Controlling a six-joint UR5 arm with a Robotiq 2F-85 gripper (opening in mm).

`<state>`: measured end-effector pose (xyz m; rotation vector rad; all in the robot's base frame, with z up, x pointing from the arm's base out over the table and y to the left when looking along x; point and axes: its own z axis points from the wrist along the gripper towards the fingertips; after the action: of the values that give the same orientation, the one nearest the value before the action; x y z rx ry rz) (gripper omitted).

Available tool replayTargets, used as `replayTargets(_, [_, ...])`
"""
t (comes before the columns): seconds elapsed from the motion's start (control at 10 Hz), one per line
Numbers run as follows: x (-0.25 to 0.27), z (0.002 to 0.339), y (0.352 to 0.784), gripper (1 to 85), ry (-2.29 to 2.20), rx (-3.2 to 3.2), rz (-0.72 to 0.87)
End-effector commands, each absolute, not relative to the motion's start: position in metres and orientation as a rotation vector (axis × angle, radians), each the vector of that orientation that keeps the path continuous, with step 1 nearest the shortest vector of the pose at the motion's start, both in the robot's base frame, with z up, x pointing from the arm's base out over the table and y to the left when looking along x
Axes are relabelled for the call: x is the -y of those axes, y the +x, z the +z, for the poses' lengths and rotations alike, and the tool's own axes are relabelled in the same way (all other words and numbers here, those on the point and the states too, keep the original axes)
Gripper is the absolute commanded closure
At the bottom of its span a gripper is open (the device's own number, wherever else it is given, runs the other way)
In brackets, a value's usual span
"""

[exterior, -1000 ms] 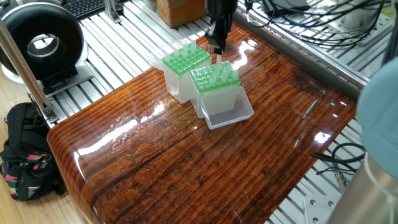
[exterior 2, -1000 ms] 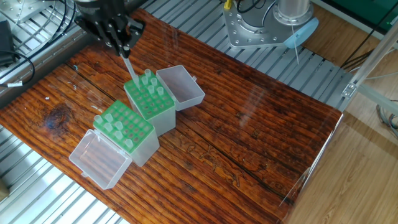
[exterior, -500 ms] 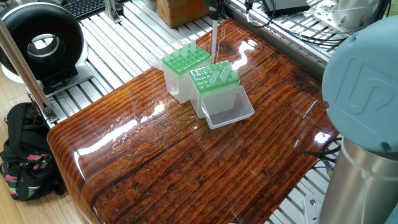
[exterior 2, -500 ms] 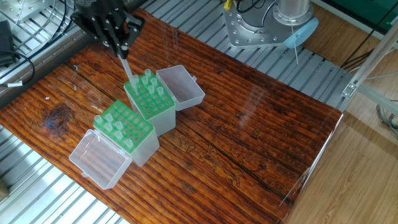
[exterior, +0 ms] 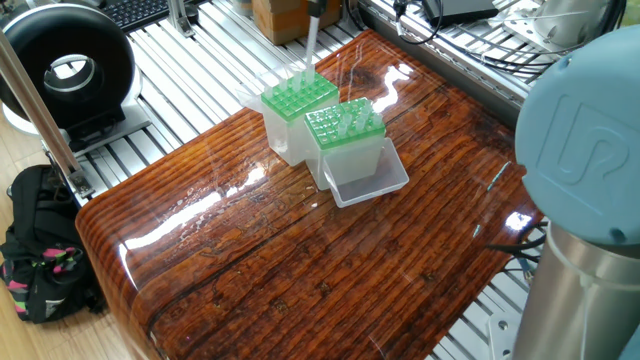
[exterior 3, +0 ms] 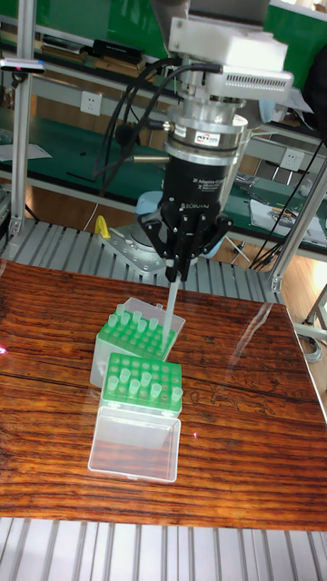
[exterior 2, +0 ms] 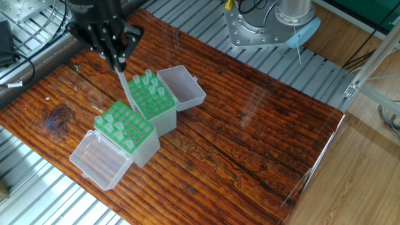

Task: Transfer all large pipette tips from one holder to another

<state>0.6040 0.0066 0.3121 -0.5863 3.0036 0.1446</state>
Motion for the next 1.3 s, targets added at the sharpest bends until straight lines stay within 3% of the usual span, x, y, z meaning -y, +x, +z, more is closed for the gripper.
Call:
replayTargets(0.0, [-0.014, 0.308, 0.623, 72.3, -0.596, -2.966, 0.155])
replayTargets(0.5, [-0.020, 0.294, 0.641, 72.3, -0.598, -2.956, 0.144])
replayTargets(1.2, [-0.022, 0.285, 0.634, 72.3, -0.588, -2.994, 0.127])
